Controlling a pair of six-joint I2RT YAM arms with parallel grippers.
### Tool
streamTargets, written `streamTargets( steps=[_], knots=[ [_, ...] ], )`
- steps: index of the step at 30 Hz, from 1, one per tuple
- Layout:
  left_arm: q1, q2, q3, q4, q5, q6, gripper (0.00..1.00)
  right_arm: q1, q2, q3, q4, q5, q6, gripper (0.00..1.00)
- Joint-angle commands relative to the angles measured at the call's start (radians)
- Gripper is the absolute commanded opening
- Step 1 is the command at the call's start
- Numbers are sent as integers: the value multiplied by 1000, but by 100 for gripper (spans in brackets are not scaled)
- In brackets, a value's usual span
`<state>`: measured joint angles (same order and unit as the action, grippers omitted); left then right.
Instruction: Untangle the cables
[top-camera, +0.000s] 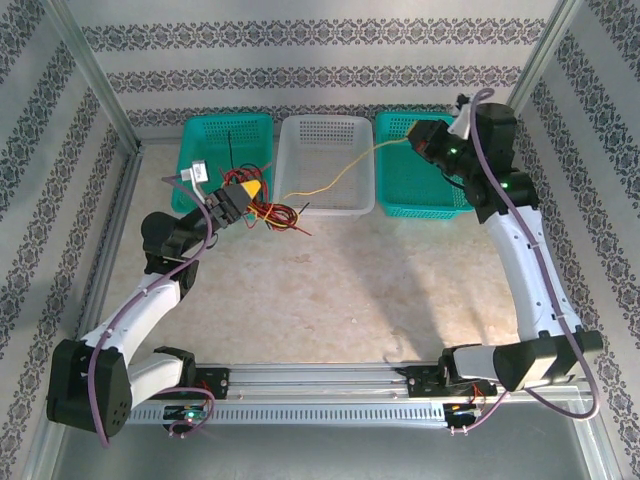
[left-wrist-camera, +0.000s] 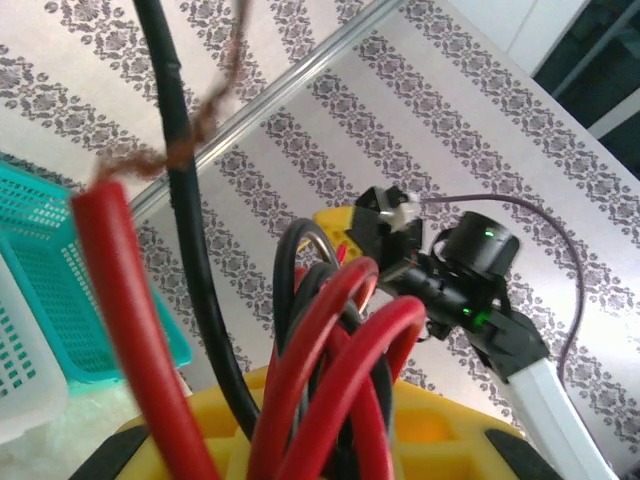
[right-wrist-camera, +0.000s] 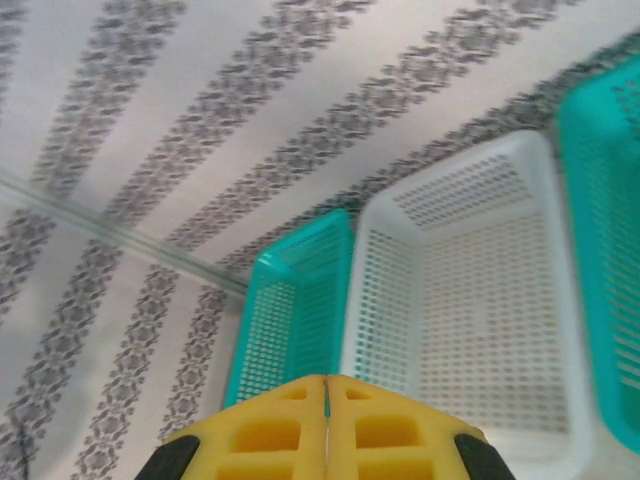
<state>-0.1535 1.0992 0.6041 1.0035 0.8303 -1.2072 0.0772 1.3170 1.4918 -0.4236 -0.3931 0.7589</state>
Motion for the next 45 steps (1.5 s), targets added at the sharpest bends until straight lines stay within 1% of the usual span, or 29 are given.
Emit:
streamTargets(
  steps=[1, 6, 10, 11, 15, 17, 20, 22, 23, 27, 32, 33, 34, 35, 37, 38, 41, 43, 45],
  knots=[
    [43, -64, -56, 46, 19, -15, 0, -152, -38, -52, 21, 84, -7, 0],
    [49, -89, -121, 63, -71, -7, 0, -309, -112, -112, -3, 77, -3, 0],
    [49, -118, -156, -11, -140, 34, 0, -442, -156, -140, 11, 18, 33, 0],
    [51, -125, -161, -36, -149, 49, 0, -470, -164, -139, 15, 6, 40, 0],
    [52, -182, -157, -262, -193, 160, 0, -563, -191, -121, 19, -43, 67, 0],
    [50, -189, -144, -351, -183, 204, 0, -591, -197, -102, 22, -66, 75, 0],
    [37, -189, -138, -521, -214, 257, 0, -606, -207, -72, 19, -79, 79, 0],
    [2, -180, -142, -591, -233, 305, 0, -603, -210, -48, 13, -84, 78, 0],
    [-24, -179, -142, -632, -261, 326, 0, -600, -214, -39, 5, -80, 74, 0],
    [-136, -135, -149, -669, -358, 360, 0, -572, -224, -24, -1, -84, 67, 0],
    [-293, 29, -120, -654, -511, 358, 0, -478, -239, -2, -12, -89, 42, 0],
    [-315, 62, -109, -652, -530, 354, 4, -461, -240, 5, -15, -84, 38, 0],
    [-340, 99, -94, -647, -540, 352, 20, -443, -241, 10, -15, -84, 35, 0],
    [-365, 131, -76, -660, -557, 343, 37, -426, -241, 19, -16, -87, 30, 0],
    [-400, 176, -48, -679, -572, 331, 89, -388, -234, 42, -24, -86, 15, 0],
    [-411, 192, -36, -689, -567, 330, 100, -361, -228, 55, -26, -84, 6, 0],
    [-414, 189, 9, -787, -555, 352, 100, -284, -206, 108, -45, -82, -29, 0],
    [-415, 144, 36, -885, -583, 396, 100, -240, -192, 135, -46, -92, -44, 0],
    [-414, 83, 67, -1011, -642, 457, 100, -205, -178, 158, -48, -102, -54, 0]
  ],
)
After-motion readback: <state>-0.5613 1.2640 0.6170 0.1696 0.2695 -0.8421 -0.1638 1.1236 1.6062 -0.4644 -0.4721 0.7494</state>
